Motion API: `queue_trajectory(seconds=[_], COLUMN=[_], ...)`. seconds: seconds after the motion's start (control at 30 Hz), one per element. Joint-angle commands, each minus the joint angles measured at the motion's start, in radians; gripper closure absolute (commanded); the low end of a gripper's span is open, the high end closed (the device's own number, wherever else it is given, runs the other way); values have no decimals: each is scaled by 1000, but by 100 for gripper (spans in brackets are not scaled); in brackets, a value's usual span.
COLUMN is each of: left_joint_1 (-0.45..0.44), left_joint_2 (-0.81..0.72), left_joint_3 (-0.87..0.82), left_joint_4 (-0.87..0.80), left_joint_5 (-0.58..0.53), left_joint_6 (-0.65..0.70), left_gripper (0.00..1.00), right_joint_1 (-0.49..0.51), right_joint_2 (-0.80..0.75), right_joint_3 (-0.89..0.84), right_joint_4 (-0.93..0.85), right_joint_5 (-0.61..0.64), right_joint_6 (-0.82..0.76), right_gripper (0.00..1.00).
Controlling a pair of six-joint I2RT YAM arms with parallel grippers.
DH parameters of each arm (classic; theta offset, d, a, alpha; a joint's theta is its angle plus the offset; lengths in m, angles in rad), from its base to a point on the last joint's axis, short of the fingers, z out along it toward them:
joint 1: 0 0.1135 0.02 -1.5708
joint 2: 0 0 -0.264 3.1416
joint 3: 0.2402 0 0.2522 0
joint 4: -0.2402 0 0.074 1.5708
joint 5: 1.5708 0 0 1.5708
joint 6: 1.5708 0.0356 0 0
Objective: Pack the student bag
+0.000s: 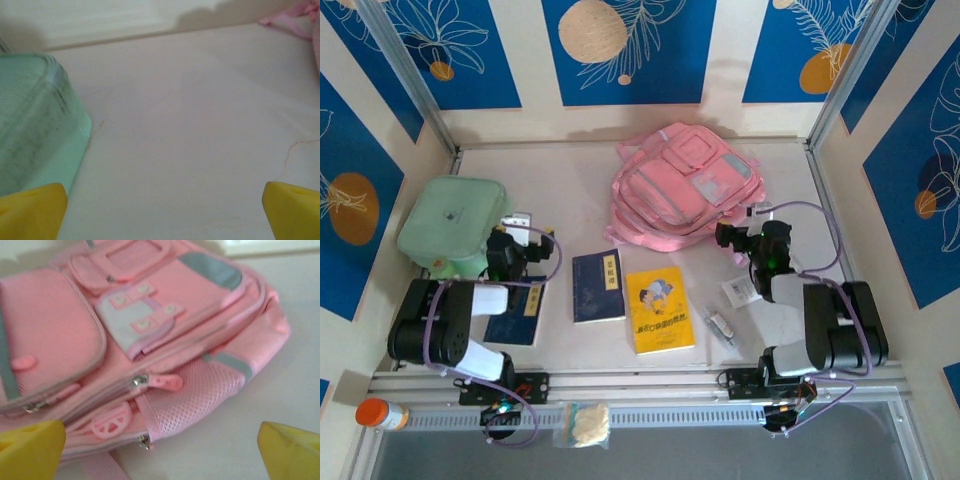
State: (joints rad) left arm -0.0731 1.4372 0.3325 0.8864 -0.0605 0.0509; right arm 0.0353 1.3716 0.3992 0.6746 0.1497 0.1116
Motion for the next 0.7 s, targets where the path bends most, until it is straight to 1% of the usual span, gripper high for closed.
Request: queue_trajectory(seconds=[0.0, 0.13, 0.23, 0.3, 0.37, 0.4, 0.43, 0.47, 0.5, 0.57, 0.67], left_joint_1=[-1, 1, 1, 1, 1, 1, 2, 4, 8, 9, 8], left_joint_2=[-127, -280, -379, -431, -470, -489, -502, -508, -513, -513, -485], left_joint_3=[13, 45, 94, 131, 154, 155, 149, 136, 141, 203, 303], left_joint_4=[-115, -276, -402, -480, -553, -584, -595, -577, -590, -717, -877], left_joint_5=[3, 19, 22, 5, -44, -70, -102, -111, -86, -66, 35], left_joint_6=[-14, -48, -119, -223, -350, -390, -432, -466, -481, -530, -563], left_gripper=[1, 1, 1, 1, 1, 1, 1, 1, 1, 0, 1], right_joint_1=[-2, -14, -30, -43, -74, -103, -132, -155, -164, -160, -145], right_joint_2=[-88, -189, -248, -264, -263, -258, -256, -252, -252, -262, -279], right_joint_3=[48, 100, 185, 251, 297, 305, 305, 308, 315, 336, 358], right_joint_4=[-144, -316, -493, -661, -796, -814, -818, -823, -840, -897, -955], right_joint_5=[20, 14, 8, 103, 150, 106, 37, -33, -61, -56, -121], right_joint_6=[26, 76, 165, 314, 421, 454, 469, 482, 489, 503, 520], right_gripper=[1, 1, 1, 1, 1, 1, 1, 1, 1, 1, 1])
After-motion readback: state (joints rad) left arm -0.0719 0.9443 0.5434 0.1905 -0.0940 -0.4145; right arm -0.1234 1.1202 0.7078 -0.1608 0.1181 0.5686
